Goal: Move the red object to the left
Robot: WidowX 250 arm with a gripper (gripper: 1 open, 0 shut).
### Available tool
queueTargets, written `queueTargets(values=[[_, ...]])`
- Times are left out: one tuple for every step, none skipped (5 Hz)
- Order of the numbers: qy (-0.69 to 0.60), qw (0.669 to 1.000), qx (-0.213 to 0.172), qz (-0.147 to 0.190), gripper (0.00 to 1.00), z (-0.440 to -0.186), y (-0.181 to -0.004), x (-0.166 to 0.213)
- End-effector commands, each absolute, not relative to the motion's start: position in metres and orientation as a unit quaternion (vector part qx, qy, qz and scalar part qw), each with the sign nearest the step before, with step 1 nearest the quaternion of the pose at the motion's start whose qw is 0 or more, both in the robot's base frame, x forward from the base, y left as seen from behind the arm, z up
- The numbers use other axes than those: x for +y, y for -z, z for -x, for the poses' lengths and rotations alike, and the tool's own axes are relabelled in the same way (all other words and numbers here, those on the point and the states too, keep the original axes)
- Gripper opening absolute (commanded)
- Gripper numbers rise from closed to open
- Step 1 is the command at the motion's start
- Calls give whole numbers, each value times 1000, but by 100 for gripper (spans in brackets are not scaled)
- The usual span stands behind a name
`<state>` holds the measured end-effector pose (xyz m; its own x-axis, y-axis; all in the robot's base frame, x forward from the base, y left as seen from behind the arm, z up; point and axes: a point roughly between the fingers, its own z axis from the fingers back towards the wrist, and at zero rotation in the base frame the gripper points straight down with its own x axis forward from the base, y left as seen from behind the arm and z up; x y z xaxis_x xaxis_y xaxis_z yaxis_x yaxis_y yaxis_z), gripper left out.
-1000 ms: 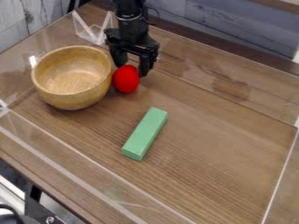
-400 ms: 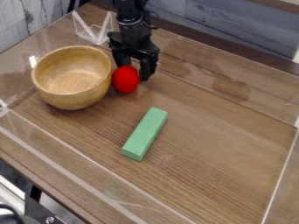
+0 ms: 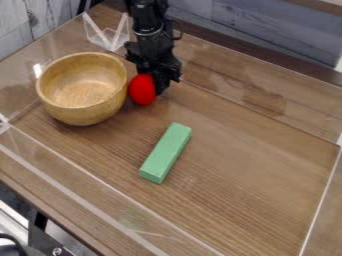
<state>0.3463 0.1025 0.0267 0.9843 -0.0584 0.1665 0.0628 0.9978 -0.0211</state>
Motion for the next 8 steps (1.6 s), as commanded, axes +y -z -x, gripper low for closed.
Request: queueTargets(values=[[44, 993, -107, 8, 100, -355, -49, 99], [53, 993, -108, 10, 100, -354, -49, 99], [62, 992, -109, 13, 100, -353, -48, 98], [69, 992, -109, 15, 100, -345, -60, 102], [76, 991, -111, 15, 100, -339, -72, 105], [67, 991, -119, 9, 100, -341, -85, 105], [60, 990, -126, 2, 100, -343, -96, 104], [65, 989, -133, 1, 100, -348, -108, 96]])
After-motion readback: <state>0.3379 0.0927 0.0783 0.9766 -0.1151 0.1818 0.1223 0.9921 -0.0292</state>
